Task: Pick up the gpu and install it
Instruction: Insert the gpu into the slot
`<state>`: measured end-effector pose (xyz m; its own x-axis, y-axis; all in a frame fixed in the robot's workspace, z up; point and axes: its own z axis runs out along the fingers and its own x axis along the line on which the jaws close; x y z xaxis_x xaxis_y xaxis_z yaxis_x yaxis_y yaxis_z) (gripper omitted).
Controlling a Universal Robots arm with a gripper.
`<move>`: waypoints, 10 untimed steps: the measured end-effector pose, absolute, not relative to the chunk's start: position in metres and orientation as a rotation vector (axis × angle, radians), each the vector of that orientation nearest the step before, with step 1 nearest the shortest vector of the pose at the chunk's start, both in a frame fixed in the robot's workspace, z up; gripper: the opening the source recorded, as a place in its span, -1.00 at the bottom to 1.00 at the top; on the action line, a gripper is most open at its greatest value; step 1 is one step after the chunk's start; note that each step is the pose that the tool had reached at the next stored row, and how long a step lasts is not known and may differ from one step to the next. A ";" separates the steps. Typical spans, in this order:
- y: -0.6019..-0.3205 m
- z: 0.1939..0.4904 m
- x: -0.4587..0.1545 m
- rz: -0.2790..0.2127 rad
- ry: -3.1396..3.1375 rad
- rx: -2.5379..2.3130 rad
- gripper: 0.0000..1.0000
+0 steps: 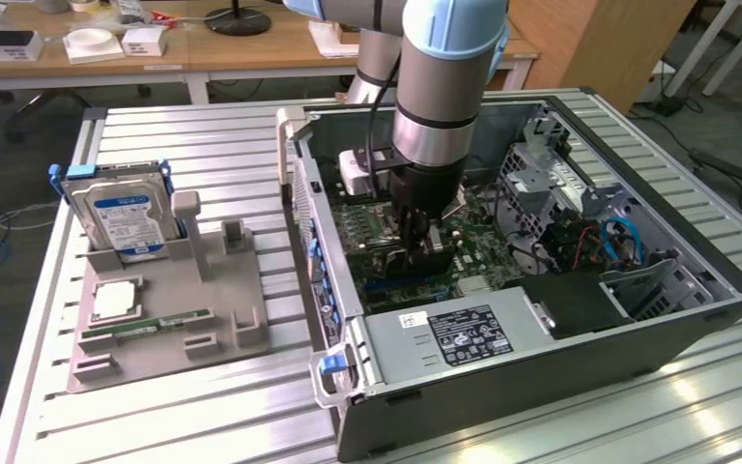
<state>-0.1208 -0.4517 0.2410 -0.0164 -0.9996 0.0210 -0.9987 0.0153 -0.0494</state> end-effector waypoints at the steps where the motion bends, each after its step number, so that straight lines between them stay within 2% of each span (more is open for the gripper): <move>1: -0.452 0.241 -0.121 -0.078 2.224 -2.189 -0.47; 10: -0.452 0.238 -0.121 -0.078 2.225 -2.190 -0.47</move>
<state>-0.1209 -0.4517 0.2380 -0.0164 -0.9996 0.0212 -0.9987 0.0153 -0.0489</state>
